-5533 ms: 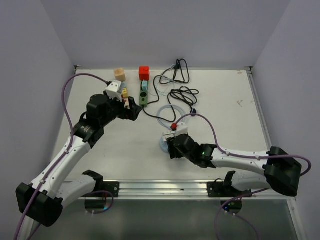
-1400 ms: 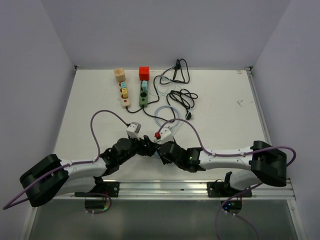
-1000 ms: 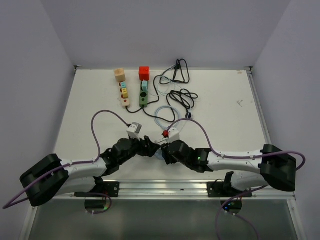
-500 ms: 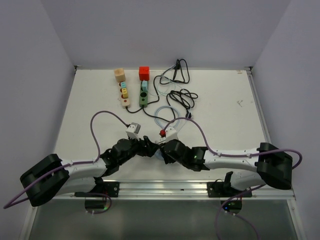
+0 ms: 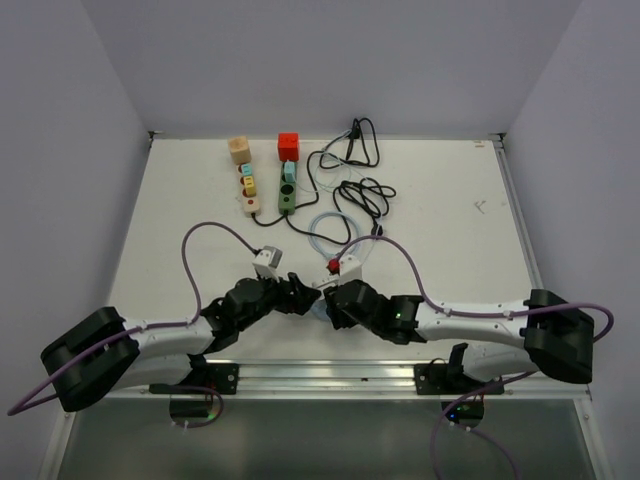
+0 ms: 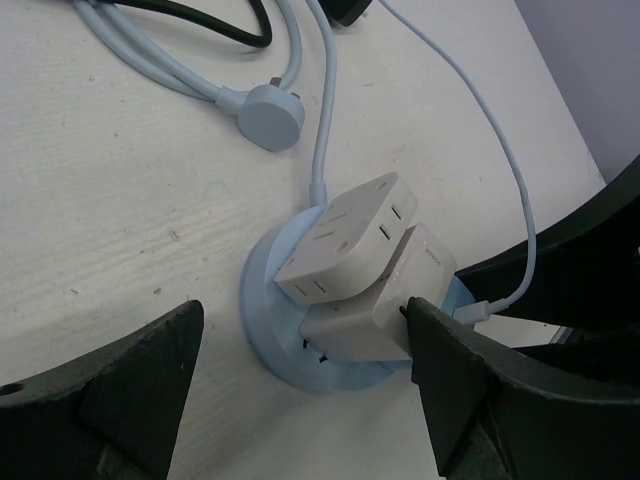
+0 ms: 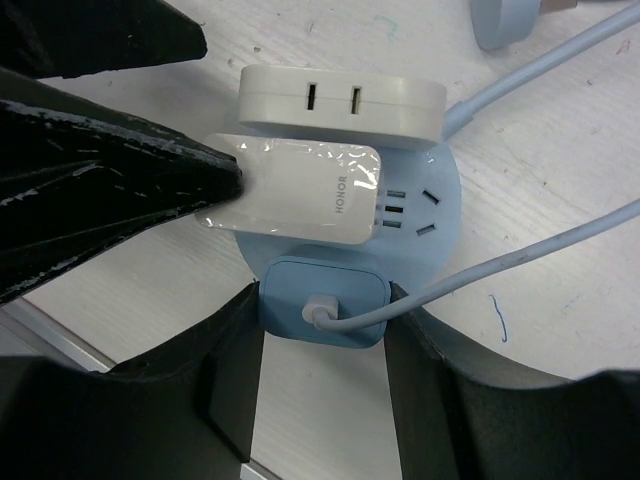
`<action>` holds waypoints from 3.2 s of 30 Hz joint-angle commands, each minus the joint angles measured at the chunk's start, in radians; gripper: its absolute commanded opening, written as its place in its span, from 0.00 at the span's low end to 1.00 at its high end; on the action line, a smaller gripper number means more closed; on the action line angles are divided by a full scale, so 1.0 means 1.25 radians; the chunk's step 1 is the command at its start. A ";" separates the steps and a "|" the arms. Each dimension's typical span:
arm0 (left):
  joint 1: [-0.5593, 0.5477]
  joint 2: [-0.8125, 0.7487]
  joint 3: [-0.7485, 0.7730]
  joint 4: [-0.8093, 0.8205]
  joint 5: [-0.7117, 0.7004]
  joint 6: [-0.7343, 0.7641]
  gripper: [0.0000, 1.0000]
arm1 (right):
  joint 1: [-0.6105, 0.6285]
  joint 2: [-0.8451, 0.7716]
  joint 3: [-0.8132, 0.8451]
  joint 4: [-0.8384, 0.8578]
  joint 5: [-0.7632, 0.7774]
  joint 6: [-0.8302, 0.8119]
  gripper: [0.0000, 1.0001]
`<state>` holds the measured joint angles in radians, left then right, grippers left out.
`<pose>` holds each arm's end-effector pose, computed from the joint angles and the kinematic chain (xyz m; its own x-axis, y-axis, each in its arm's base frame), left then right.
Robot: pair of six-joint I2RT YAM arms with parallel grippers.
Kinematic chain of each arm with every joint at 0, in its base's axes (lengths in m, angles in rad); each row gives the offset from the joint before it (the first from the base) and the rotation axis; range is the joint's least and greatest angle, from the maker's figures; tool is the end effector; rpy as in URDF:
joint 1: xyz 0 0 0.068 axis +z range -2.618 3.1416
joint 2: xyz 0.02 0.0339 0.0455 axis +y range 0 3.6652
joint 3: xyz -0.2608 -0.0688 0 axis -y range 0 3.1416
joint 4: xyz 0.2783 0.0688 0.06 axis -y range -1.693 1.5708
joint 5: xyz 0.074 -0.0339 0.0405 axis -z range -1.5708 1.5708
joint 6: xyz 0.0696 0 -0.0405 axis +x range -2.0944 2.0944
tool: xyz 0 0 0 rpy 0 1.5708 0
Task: Pull the plug off the socket
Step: Remove the plug from the socket.
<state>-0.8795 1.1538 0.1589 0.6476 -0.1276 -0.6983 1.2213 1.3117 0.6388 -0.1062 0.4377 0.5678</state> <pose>0.1667 -0.1875 0.1025 -0.6084 -0.2650 -0.7481 0.3874 0.7235 -0.5714 0.1324 0.2771 0.1428 -0.6049 -0.2374 -0.7601 -0.5010 0.8554 0.1316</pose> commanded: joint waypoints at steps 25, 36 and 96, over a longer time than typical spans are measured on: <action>-0.004 0.086 -0.023 -0.128 -0.016 0.048 0.85 | 0.050 0.037 0.088 -0.054 0.033 0.044 0.08; -0.004 0.087 -0.033 -0.124 -0.018 0.043 0.86 | -0.049 -0.059 -0.008 0.033 -0.106 0.092 0.08; -0.004 0.048 0.091 -0.206 -0.007 0.085 0.96 | -0.216 -0.338 -0.034 -0.233 -0.036 0.036 0.16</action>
<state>-0.8860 1.2068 0.2546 0.5613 -0.1047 -0.6693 1.0210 0.9321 0.6014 -0.3836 0.4152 0.6384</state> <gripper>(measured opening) 0.951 0.494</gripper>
